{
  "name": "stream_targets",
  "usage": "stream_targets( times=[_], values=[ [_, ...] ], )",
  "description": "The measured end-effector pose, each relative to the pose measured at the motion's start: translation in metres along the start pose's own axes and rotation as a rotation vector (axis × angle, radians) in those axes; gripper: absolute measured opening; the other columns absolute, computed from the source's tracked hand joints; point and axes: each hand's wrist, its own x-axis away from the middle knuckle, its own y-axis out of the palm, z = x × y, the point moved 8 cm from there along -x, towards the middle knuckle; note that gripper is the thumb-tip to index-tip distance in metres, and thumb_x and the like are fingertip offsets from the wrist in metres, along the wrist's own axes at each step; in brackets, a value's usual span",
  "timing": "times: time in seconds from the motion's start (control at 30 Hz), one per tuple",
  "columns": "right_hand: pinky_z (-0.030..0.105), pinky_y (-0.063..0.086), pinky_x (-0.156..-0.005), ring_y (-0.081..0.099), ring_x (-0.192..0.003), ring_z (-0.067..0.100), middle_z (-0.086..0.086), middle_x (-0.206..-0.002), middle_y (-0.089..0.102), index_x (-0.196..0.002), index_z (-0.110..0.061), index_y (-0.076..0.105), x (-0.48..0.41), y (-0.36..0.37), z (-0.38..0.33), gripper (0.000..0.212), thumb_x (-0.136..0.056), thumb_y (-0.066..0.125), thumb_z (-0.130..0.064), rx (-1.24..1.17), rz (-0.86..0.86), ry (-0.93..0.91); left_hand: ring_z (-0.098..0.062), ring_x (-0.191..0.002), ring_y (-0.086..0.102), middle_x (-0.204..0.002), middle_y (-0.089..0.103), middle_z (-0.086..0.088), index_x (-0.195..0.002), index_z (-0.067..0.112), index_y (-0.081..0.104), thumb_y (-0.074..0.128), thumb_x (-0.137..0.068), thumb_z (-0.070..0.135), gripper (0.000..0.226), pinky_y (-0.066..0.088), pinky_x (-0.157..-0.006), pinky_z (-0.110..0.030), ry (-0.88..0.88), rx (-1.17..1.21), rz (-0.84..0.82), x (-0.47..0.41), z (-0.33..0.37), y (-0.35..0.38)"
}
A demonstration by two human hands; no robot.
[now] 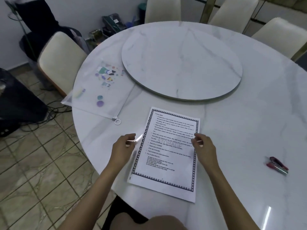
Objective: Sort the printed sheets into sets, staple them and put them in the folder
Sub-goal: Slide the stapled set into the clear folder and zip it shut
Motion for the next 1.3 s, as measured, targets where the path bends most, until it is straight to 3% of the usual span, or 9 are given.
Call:
stream_targets(
  times=[0.13,0.33,0.5,0.6,0.73,0.93,1.13,1.23,1.3],
  values=[
    [0.018,0.037,-0.08,0.054,-0.092,0.012,0.004,-0.114,0.057,-0.12,-0.009,0.057,-0.007,0.027,-0.029,0.03,-0.092,0.054,-0.017,-0.049,-0.09,-0.051,-0.009,-0.093,0.054,-0.121,0.061,-0.003,-0.122,0.011,0.057,0.051,-0.091,0.005,0.033,0.035,-0.081,-0.013,0.007,0.003,0.038,-0.008,-0.003,-0.02],
    [0.008,0.039,-0.073,0.056,-0.094,0.011,-0.001,-0.111,0.057,-0.118,-0.013,0.059,-0.02,0.076,-0.076,0.027,-0.091,0.055,-0.017,-0.079,-0.158,-0.09,-0.01,-0.087,0.056,-0.117,0.063,-0.003,-0.118,0.01,0.06,0.052,-0.09,0.002,0.03,0.036,-0.066,0.006,0.039,0.012,0.071,-0.041,-0.01,-0.053],
    [0.017,0.04,-0.076,0.055,-0.091,0.01,0.001,-0.11,0.058,-0.116,-0.013,0.06,-0.031,0.126,-0.111,0.026,-0.091,0.055,-0.017,-0.122,-0.141,-0.042,-0.002,-0.081,0.055,-0.108,0.061,0.001,-0.117,0.009,0.06,0.051,-0.089,0.0,0.031,0.034,-0.064,0.007,0.094,-0.03,0.041,-0.08,-0.02,-0.096],
    [0.013,0.041,-0.07,0.054,-0.086,0.008,0.004,-0.111,0.06,-0.116,-0.013,0.06,-0.038,0.163,-0.127,0.026,-0.091,0.055,-0.018,-0.138,-0.139,0.001,-0.012,-0.087,0.056,-0.113,0.063,-0.002,-0.117,0.008,0.059,0.052,-0.088,0.001,0.031,0.038,-0.07,-0.001,0.115,-0.088,0.045,-0.113,-0.036,-0.131],
    [0.02,0.04,-0.083,0.056,-0.096,0.014,0.007,-0.117,0.059,-0.118,-0.013,0.058,-0.047,0.21,-0.145,0.028,-0.091,0.054,-0.019,-0.106,-0.152,0.074,-0.015,-0.089,0.056,-0.118,0.062,-0.008,-0.119,0.005,0.058,0.053,-0.088,0.001,0.031,0.041,-0.08,-0.022,0.137,-0.143,0.039,-0.155,-0.052,-0.176],
    [0.019,0.033,-0.081,0.056,-0.105,0.025,0.014,-0.113,0.06,-0.115,-0.005,0.059,-0.06,0.246,-0.168,0.029,-0.089,0.056,-0.016,-0.023,-0.057,0.154,-0.027,-0.099,0.057,-0.118,0.059,-0.017,-0.118,0.003,0.059,0.055,-0.088,0.004,0.031,0.043,-0.085,-0.03,0.164,-0.291,0.029,-0.208,-0.073,-0.221],
    [0.022,0.024,-0.056,0.057,-0.094,0.034,0.021,-0.096,0.061,-0.099,0.006,0.06,-0.068,0.257,-0.173,0.024,-0.086,0.058,-0.014,-0.011,0.041,0.237,-0.036,-0.109,0.052,-0.12,0.052,-0.024,-0.121,-0.001,0.056,0.055,-0.088,0.005,0.034,0.04,-0.094,-0.034,0.128,-0.366,0.047,-0.235,-0.087,-0.241],
    [0.026,0.022,-0.056,0.055,-0.084,0.033,0.021,-0.085,0.058,-0.097,0.01,0.059,-0.067,0.258,-0.172,0.027,-0.085,0.058,-0.014,-0.021,0.068,0.276,-0.034,-0.106,0.055,-0.121,0.053,-0.022,-0.122,0.0,0.055,0.058,-0.086,0.006,0.037,0.042,-0.092,-0.034,0.075,-0.321,0.035,-0.243,-0.095,-0.243],
    [0.023,0.027,-0.062,0.056,-0.091,0.032,0.021,-0.097,0.061,-0.102,0.007,0.06,-0.066,0.259,-0.171,0.027,-0.086,0.058,-0.015,-0.033,0.064,0.303,-0.033,-0.104,0.056,-0.12,0.055,-0.019,-0.122,0.001,0.055,0.058,-0.086,0.008,0.037,0.043,-0.088,-0.033,0.062,-0.307,0.033,-0.246,-0.098,-0.245]
  ],
)
